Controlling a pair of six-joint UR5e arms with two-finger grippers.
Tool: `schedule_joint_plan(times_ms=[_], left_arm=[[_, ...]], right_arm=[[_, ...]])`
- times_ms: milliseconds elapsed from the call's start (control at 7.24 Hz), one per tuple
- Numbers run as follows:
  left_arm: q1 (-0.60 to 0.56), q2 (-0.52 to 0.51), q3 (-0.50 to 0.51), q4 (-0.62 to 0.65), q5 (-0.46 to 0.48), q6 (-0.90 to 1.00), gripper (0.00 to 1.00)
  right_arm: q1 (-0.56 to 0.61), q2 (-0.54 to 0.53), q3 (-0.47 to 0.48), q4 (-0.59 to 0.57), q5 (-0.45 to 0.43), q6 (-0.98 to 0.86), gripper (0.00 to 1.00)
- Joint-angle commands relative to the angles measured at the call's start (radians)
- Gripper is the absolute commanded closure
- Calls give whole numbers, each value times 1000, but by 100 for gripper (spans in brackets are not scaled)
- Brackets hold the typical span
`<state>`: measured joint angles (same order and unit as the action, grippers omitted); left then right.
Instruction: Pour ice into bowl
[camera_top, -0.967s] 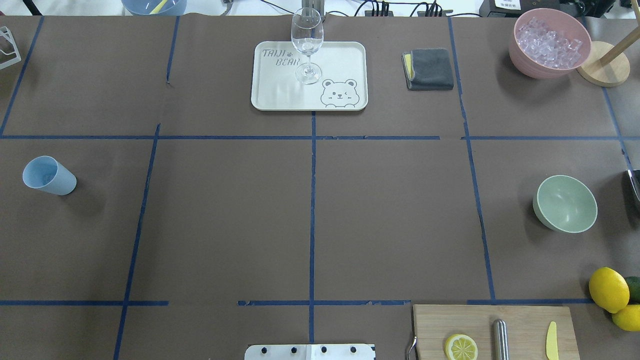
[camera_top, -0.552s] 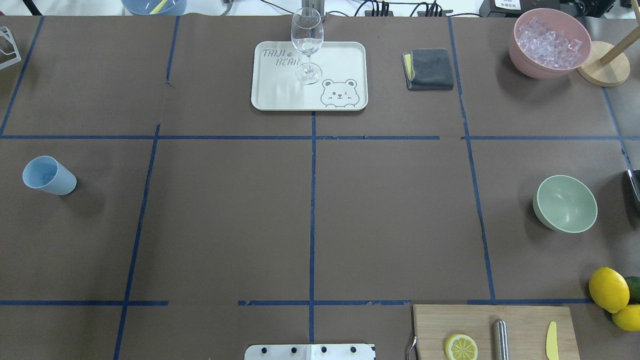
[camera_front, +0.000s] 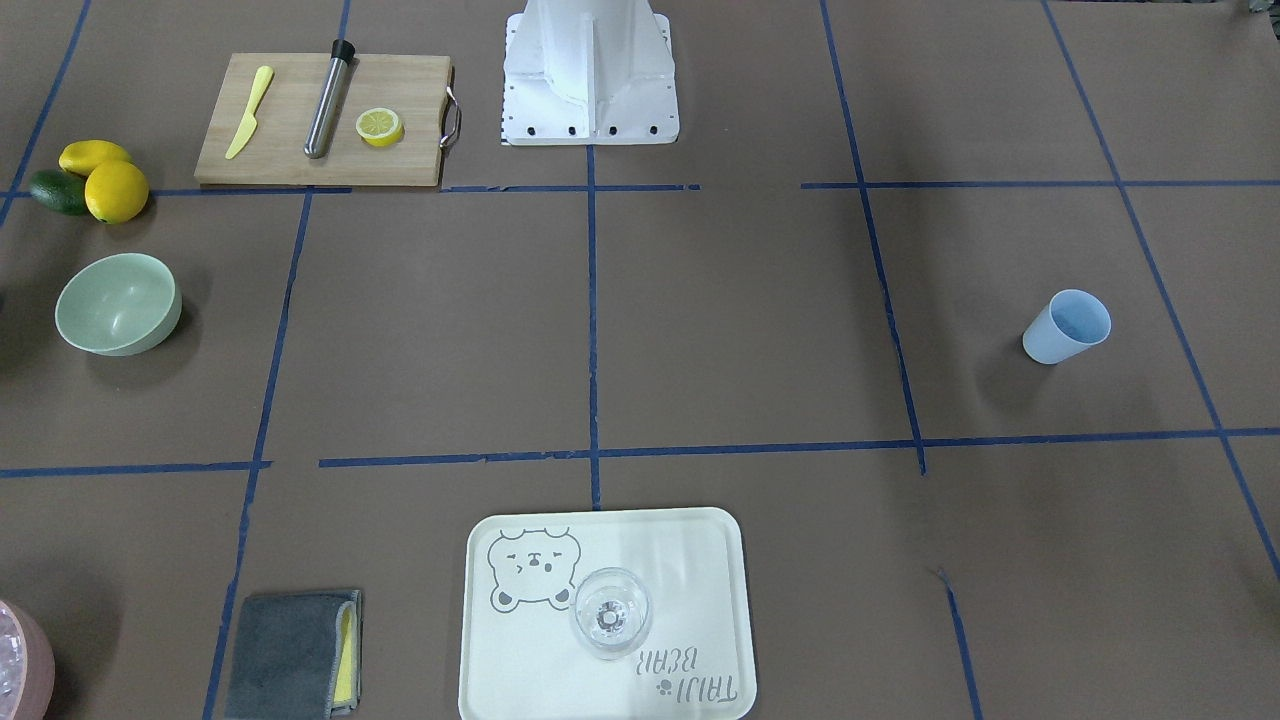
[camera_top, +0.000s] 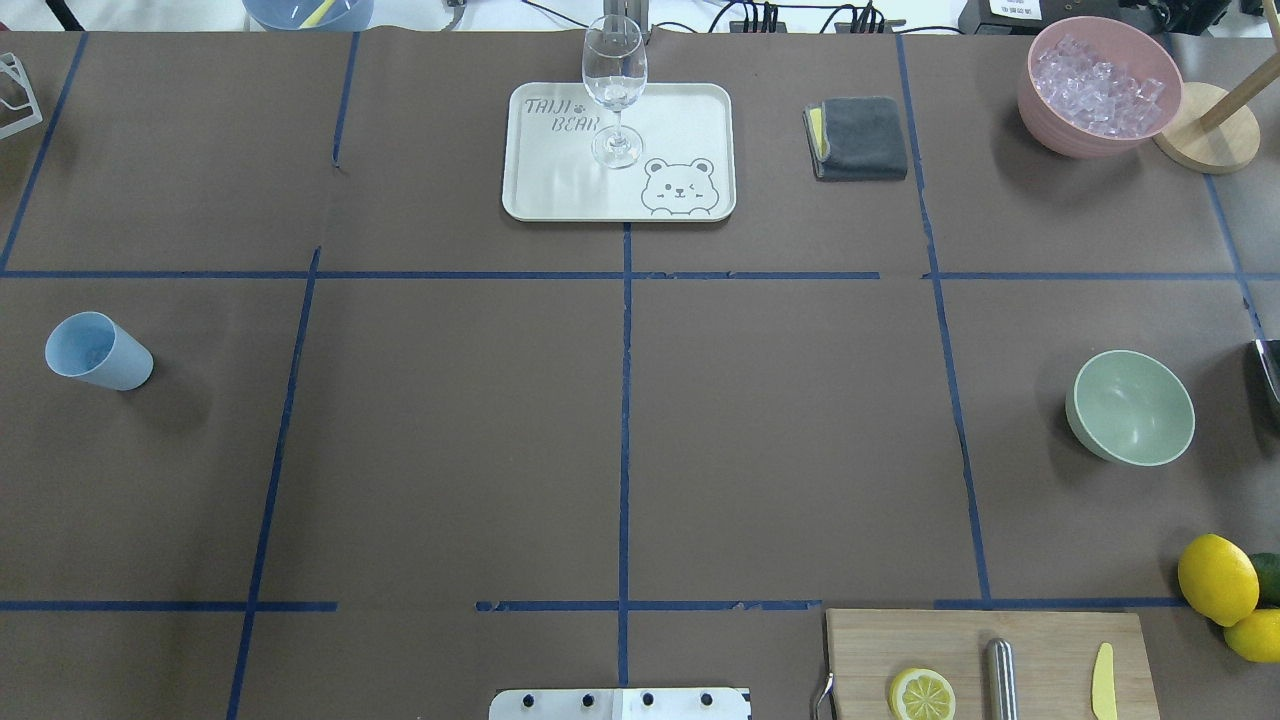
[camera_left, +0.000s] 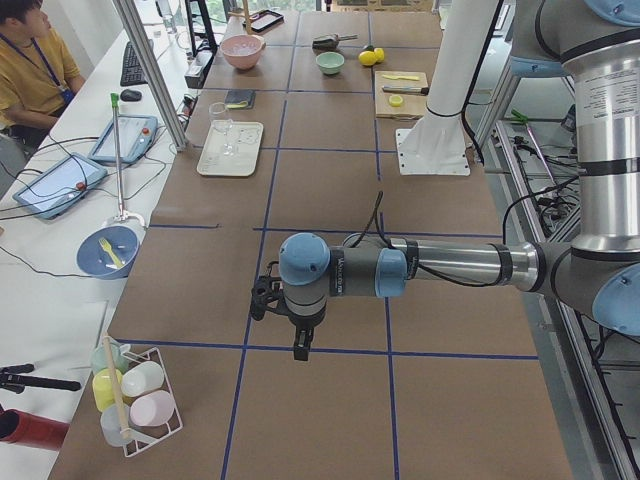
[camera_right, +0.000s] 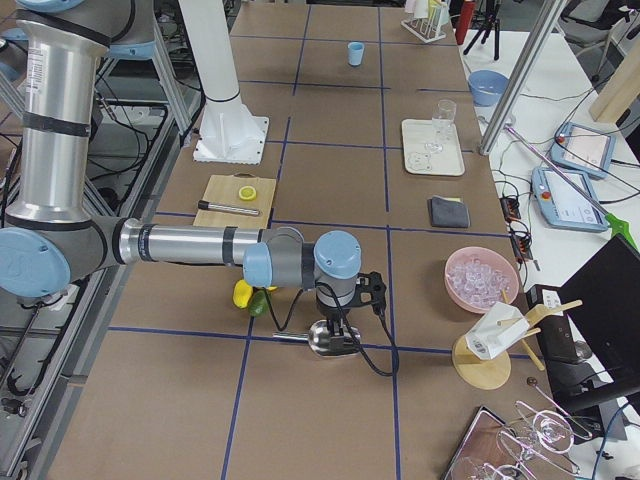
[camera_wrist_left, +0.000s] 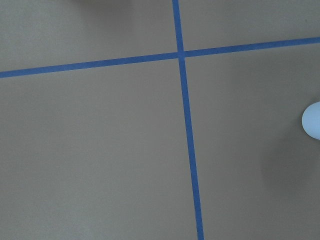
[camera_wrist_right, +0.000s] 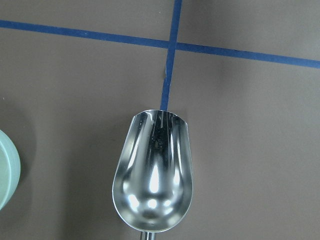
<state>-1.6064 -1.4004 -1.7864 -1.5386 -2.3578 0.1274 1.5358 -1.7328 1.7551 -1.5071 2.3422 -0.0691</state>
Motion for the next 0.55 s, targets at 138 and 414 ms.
schedule_joint_plan(times_ms=[138,414], left_arm=[[2,-2,-5,0,-1,3,0],[2,-2,-8,0,-8,5,0]], right_arm=[[-5,73,-5,105,125,64,0],[-79,76,6,230,118,90,0]])
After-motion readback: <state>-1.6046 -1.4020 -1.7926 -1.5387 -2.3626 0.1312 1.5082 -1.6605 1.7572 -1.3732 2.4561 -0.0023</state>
